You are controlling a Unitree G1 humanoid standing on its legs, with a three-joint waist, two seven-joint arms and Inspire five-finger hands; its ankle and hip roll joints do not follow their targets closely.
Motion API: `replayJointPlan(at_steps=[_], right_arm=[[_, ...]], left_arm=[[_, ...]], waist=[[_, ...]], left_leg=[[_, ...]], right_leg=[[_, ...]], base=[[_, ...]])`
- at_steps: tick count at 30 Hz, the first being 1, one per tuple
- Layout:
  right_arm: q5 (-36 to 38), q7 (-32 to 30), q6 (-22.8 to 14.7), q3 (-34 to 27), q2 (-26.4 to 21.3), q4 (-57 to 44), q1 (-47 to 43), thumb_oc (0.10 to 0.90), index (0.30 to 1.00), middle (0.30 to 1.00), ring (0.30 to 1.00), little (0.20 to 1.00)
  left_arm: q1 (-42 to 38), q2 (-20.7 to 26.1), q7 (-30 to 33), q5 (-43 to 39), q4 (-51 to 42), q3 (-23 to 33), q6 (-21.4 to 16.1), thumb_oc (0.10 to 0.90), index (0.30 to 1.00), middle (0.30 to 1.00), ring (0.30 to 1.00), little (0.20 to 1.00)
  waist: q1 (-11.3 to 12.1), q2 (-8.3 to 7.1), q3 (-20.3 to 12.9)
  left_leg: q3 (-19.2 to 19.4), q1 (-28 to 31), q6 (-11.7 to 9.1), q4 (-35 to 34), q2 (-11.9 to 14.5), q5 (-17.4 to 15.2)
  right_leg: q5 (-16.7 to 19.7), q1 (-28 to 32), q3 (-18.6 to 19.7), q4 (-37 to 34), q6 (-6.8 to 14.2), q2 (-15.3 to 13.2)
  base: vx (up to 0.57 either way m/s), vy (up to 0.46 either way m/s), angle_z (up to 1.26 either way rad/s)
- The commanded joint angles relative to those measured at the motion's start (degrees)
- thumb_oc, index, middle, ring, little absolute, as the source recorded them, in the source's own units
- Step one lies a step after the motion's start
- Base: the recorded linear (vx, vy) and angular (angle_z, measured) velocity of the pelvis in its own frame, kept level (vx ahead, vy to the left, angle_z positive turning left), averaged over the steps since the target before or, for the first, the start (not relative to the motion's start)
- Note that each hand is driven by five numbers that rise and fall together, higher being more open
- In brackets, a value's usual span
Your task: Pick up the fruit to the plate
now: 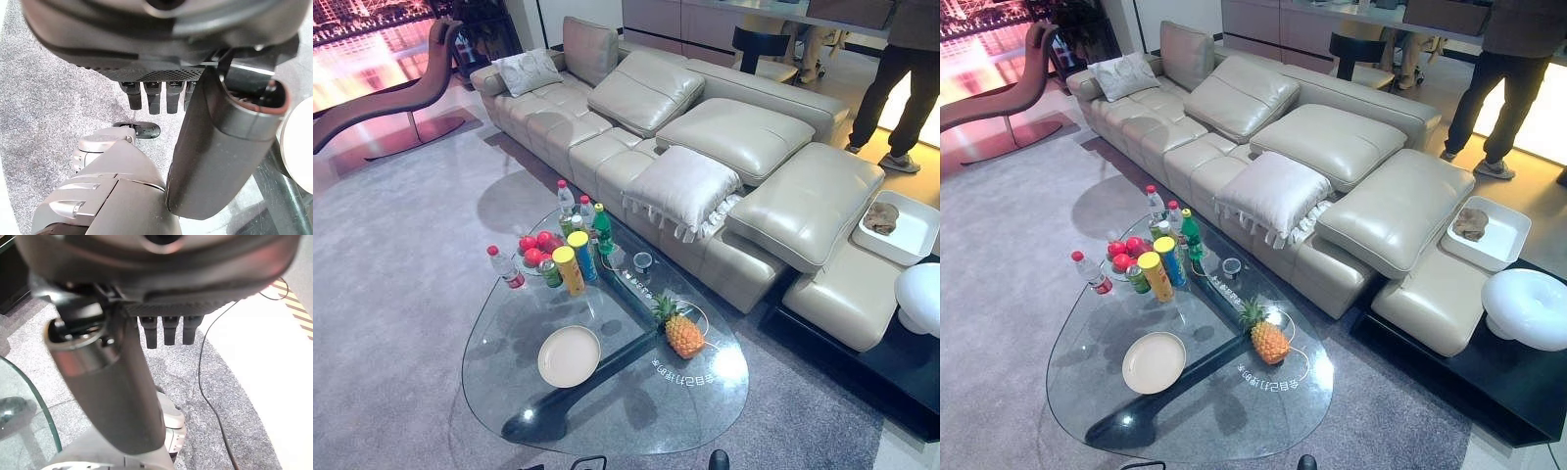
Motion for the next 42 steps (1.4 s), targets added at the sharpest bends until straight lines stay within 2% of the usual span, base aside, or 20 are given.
replayJointPlan(at_steps=[1,3,10,16,20,23,26,33,36,42], right_arm=[[1.0,-1.21,0.12,-0.76,-1.68,2.51,-2.63,0.8,0.9,0.9,0.9,0.9],[1.09,-1.71,0.55,-0.56,-1.8,2.24,-2.7,0.8,0.9,0.9,0.9,0.9],[3.55,-3.75,0.04,-0.62,-3.89,1.52,-7.8,0.8,0.9,0.9,0.9,0.9],[7.29,-6.38,-5.26,-0.39,-6.1,-1.77,-11.09,0.8,0.9,0.9,0.9,0.9],[9.4,-8.79,-8.53,-0.11,-7.53,-3.77,-13.5,0.8,0.9,0.9,0.9,0.9],[11.46,-10.16,-10.3,0.43,-8.25,-5.06,-15.3,0.8,0.9,0.9,0.9,0.9],[12.66,-11.91,-12.49,0.89,-8.28,-6.81,-16.83,0.8,0.9,0.9,0.9,0.9],[14.68,-15.1,-17.27,0.96,-7.76,-8.7,-17.66,0.8,0.9,0.9,0.9,0.9],[15.54,-14.99,-17.32,1.04,-7.65,-9.75,-18.29,0.8,0.9,0.9,0.9,0.9],[16.55,-13.48,-17.8,0.83,-7.69,-9.47,-19.17,0.8,0.9,0.9,0.9,0.9]], left_arm=[[-2.22,2.32,-0.36,0.37,3.5,-1.49,-0.18,0.8,0.9,0.9,0.9,0.9],[-2.35,2.2,-0.16,-0.36,2.91,-2.0,0.46,0.8,0.9,0.9,0.9,0.9],[-7.16,2.27,-0.54,-2.93,1.42,-4.74,2.87,0.8,0.9,0.9,0.9,0.9],[-10.89,3.19,0.25,-10.63,0.63,-5.63,1.37,0.8,0.9,0.9,0.9,0.9],[-14.21,3.98,1.91,-16.69,0.19,-6.41,-0.3,0.8,0.9,0.9,0.9,0.9],[-16.38,4.8,2.73,-19.01,-0.4,-6.55,-1.14,0.8,0.9,0.9,0.9,0.9],[-19.06,5.69,5.31,-22.45,-1.71,-6.37,-2.16,0.8,0.9,0.9,0.9,0.9],[-20.52,6.18,10.42,-25.93,-3.8,-5.08,-5.34,0.8,0.9,0.9,0.9,0.9],[-20.95,6.29,12.54,-26.54,-4.89,-4.78,-6.48,0.8,0.9,0.9,0.9,0.9],[-21.29,6.07,13.53,-27.06,-5.74,-4.62,-8.32,0.8,0.9,0.9,0.9,0.9]], waist=[[-0.44,-0.56,2.41],[-0.47,-0.35,3.1],[-0.82,1.19,10.21],[-1.54,1.63,14.56],[-1.38,1.7,18.46],[-1.46,1.31,21.14],[-1.97,0.65,23.67],[-2.12,0.08,24.33],[-2.08,-0.23,24.33],[-1.65,-0.36,24.33]], left_leg=[[3.79,-3.79,-2.14,-0.03,4.19,4.99],[3.48,-5.06,-2.07,-0.03,3.99,5.17],[0.39,-14.8,-0.83,-0.03,1.67,6.09],[0.19,-18.89,-0.43,-0.03,0.76,6.4],[-0.33,-21.79,-0.64,-0.03,0.73,7.4],[-1.27,-26.09,-0.74,4.84,0.77,6.65],[-2.88,-32.92,-0.66,11.68,1.04,5.27],[-4.65,-41.71,0.01,19.93,0.55,3.03],[-5.35,-45.67,0.25,24.22,0.83,1.93],[-6.02,-48.9,0.6,27.77,0.95,0.67]], right_leg=[[-2.07,4.42,-5.04,0.26,3.13,-5.92],[-1.91,3.14,-4.61,0.26,3.04,-5.91],[-0.13,-7.46,-0.62,0.81,2.54,-5.9],[0.06,-12.56,0.82,2.23,2.44,-5.93],[-0.67,-17.38,1.62,5.64,2.04,-5.78],[-1.29,-21.67,2.69,9.19,1.76,-5.8],[-2.61,-28.42,4.14,15.38,1.6,-5.45],[-4.49,-37.35,5.56,22.99,1.53,-4.87],[-5.44,-41.19,5.81,27.07,1.05,-4.96],[-6.22,-44.37,5.88,30.34,0.61,-5.53]], base=[[0.03,0.005,-0.01],[-0.01,0.015,-0.01],[-0.12,0.026,-0.12],[-0.08,0.007,-0.03],[-0.12,-0.014,-0.03],[-0.15,-0.047,-0.05],[-0.15,-0.052,0.03],[-0.09,-0.043,0.07],[-0.08,-0.048,0.03],[-0.05,-0.03,-0.01]])
